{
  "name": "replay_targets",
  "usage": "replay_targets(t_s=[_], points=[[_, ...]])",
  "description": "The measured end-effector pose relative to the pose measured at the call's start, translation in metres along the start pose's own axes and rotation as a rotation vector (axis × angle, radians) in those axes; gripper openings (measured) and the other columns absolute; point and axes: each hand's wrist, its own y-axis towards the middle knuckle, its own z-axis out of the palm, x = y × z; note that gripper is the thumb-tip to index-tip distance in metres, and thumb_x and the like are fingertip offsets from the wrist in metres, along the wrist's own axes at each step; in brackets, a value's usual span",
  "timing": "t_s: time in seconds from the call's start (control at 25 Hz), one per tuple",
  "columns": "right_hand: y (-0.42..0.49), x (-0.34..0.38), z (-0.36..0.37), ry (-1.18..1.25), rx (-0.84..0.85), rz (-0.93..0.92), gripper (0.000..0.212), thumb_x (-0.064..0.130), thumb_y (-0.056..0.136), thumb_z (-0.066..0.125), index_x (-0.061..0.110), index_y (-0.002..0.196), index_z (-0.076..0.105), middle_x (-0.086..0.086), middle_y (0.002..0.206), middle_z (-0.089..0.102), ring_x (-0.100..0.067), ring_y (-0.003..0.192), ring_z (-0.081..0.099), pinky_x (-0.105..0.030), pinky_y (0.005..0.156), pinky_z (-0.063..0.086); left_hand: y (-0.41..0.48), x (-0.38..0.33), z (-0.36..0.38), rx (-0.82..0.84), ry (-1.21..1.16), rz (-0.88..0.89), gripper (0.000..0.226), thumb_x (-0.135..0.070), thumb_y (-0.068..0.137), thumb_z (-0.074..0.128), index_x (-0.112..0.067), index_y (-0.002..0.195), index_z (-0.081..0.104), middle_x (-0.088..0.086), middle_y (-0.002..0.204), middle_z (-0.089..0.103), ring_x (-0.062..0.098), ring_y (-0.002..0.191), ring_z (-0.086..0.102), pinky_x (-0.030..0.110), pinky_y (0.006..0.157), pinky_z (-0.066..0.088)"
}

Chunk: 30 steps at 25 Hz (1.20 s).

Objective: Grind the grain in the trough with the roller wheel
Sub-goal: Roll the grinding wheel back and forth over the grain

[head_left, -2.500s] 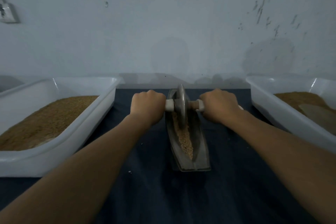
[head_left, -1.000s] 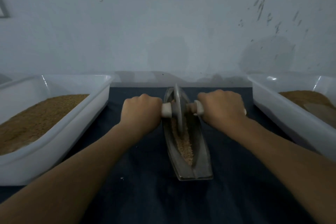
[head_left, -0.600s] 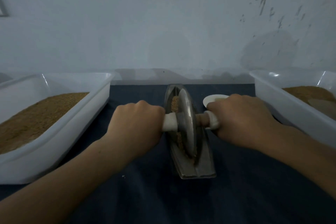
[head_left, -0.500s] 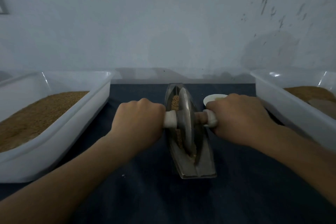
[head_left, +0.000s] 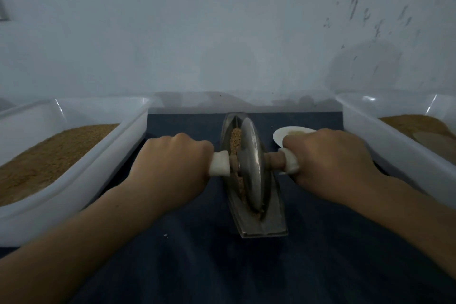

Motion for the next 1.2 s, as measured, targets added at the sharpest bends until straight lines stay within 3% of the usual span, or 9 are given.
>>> replay_targets(t_s=[0.12, 0.24, 0.36, 0.52, 0.64, 0.76, 0.92, 1.08, 1.2], points=[[0.028, 0.011, 0.016, -0.002, 0.231, 0.075, 0.035, 0.035, 0.075, 0.073, 0.03, 0.07, 0.039, 0.011, 0.06, 0.041, -0.016, 0.05, 0.041, -0.022, 0.045, 0.023, 0.019, -0.009, 0.02, 0.174, 0.001, -0.184, 0.023, -0.035, 0.078, 0.067, -0.027, 0.071, 0.047, -0.008, 0.059, 0.034, 0.013, 0.046, 0.028, 0.026, 0.046, 0.025], [0.07, 0.017, 0.025, 0.044, 0.439, 0.201, 0.01, 0.028, 0.09, 0.066, 0.027, 0.09, 0.057, 0.0, 0.091, 0.065, -0.026, 0.083, 0.064, -0.035, 0.068, 0.053, 0.061, -0.004, 0.028, 0.35, -0.085, -0.294, 0.01, -0.028, 0.09, 0.057, -0.023, 0.095, 0.063, 0.001, 0.085, 0.06, 0.023, 0.07, 0.054, 0.035, 0.062, 0.04], [0.055, 0.009, 0.016, 0.106, 0.456, 0.18, 0.022, 0.03, 0.085, 0.066, 0.029, 0.075, 0.046, 0.006, 0.081, 0.059, -0.019, 0.07, 0.055, -0.031, 0.056, 0.043, 0.045, -0.004, 0.023, 0.245, -0.045, -0.217, 0.007, -0.032, 0.082, 0.064, -0.026, 0.085, 0.062, -0.005, 0.069, 0.046, 0.017, 0.054, 0.04, 0.032, 0.053, 0.034], [0.007, 0.007, -0.004, 0.011, 0.043, 0.004, 0.049, 0.037, 0.055, 0.068, 0.031, 0.062, 0.02, 0.014, 0.053, 0.017, 0.0, 0.046, 0.01, -0.017, 0.047, 0.005, -0.004, -0.008, 0.006, 0.055, -0.036, -0.135, 0.047, -0.04, 0.056, 0.075, -0.034, 0.061, 0.028, -0.015, 0.053, 0.013, 0.004, 0.043, 0.005, 0.017, 0.048, 0.004], [0.029, 0.014, 0.011, -0.021, 0.159, 0.012, 0.054, 0.037, 0.064, 0.078, 0.033, 0.063, 0.024, 0.013, 0.054, 0.026, -0.012, 0.043, 0.03, -0.02, 0.047, 0.013, -0.002, -0.014, 0.014, 0.195, 0.001, -0.247, 0.033, -0.04, 0.074, 0.067, -0.032, 0.062, 0.037, -0.013, 0.055, 0.033, 0.007, 0.042, 0.026, 0.021, 0.045, 0.015], [0.054, 0.011, 0.034, 0.24, 0.469, 0.258, 0.023, 0.032, 0.088, 0.064, 0.031, 0.075, 0.045, 0.004, 0.078, 0.056, -0.026, 0.08, 0.062, -0.032, 0.06, 0.037, 0.058, -0.015, 0.013, 0.244, 0.044, -0.227, 0.004, -0.026, 0.087, 0.061, -0.025, 0.088, 0.064, 0.0, 0.072, 0.052, 0.025, 0.071, 0.063, 0.032, 0.057, 0.042], [0.05, 0.01, 0.036, 0.234, 0.463, 0.296, 0.019, 0.029, 0.087, 0.063, 0.031, 0.077, 0.047, 0.0, 0.087, 0.065, -0.023, 0.071, 0.055, -0.032, 0.058, 0.041, 0.07, -0.009, 0.018, 0.316, 0.022, -0.193, 0.005, -0.027, 0.088, 0.061, -0.023, 0.092, 0.063, 0.0, 0.077, 0.054, 0.025, 0.074, 0.06, 0.034, 0.059, 0.04], [0.026, 0.01, 0.004, -0.023, 0.174, 0.019, 0.048, 0.036, 0.065, 0.073, 0.032, 0.061, 0.026, 0.012, 0.054, 0.034, -0.004, 0.045, 0.021, -0.02, 0.047, 0.009, -0.004, -0.01, 0.019, 0.115, -0.051, -0.189, 0.031, -0.037, 0.074, 0.068, -0.032, 0.068, 0.038, -0.012, 0.056, 0.026, 0.011, 0.044, 0.021, 0.023, 0.046, 0.016], [0.008, 0.012, -0.002, -0.026, 0.188, 0.053, 0.043, 0.039, 0.062, 0.074, 0.031, 0.061, 0.031, 0.013, 0.053, 0.028, 0.001, 0.047, 0.014, -0.018, 0.047, 0.006, -0.003, -0.008, 0.005, -0.017, -0.017, -0.084, 0.046, -0.035, 0.056, 0.074, -0.032, 0.063, 0.029, -0.013, 0.056, 0.007, 0.007, 0.046, -0.001, 0.017, 0.049, 0.004]])
